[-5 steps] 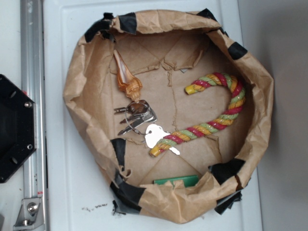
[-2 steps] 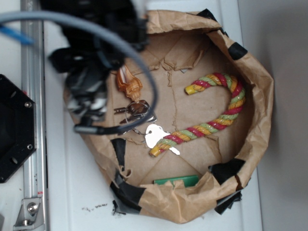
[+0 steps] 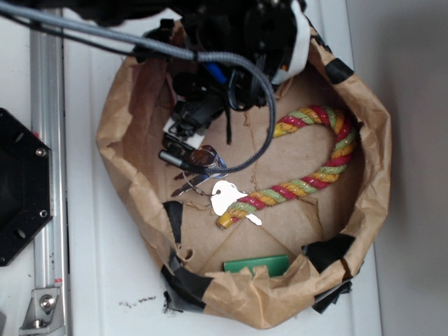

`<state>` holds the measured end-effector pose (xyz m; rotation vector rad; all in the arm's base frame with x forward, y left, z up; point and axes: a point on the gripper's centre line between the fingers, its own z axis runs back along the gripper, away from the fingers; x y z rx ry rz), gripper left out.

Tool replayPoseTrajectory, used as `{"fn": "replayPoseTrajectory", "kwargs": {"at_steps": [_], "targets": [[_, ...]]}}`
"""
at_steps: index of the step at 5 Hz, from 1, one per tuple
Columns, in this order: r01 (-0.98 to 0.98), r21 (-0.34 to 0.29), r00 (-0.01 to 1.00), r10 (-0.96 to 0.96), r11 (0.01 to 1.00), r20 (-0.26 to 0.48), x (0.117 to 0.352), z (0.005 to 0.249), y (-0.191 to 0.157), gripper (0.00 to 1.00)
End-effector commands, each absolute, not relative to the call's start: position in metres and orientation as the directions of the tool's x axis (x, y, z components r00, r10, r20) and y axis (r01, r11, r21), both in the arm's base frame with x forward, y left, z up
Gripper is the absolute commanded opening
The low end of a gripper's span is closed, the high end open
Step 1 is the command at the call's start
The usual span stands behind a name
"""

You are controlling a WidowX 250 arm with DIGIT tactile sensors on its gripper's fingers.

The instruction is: Grab the shell.

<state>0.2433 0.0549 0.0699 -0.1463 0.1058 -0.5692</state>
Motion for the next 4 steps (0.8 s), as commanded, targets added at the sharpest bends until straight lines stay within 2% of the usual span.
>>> {"fn": "replayPoseTrajectory", "kwargs": {"at_steps": [1, 2, 4], "targets": [[0.692, 0.024, 0.717, -0.685, 0.721, -0.128, 0.225, 0.055, 0.055, 1.0], [0.713, 0.085, 0.694, -0.685, 0.696, -0.22, 0.233, 0.049, 0.072, 1.0], [0.71, 0.09, 0.698, -0.681, 0.698, -0.223, 0.233, 0.047, 0.069, 1.0]]}}
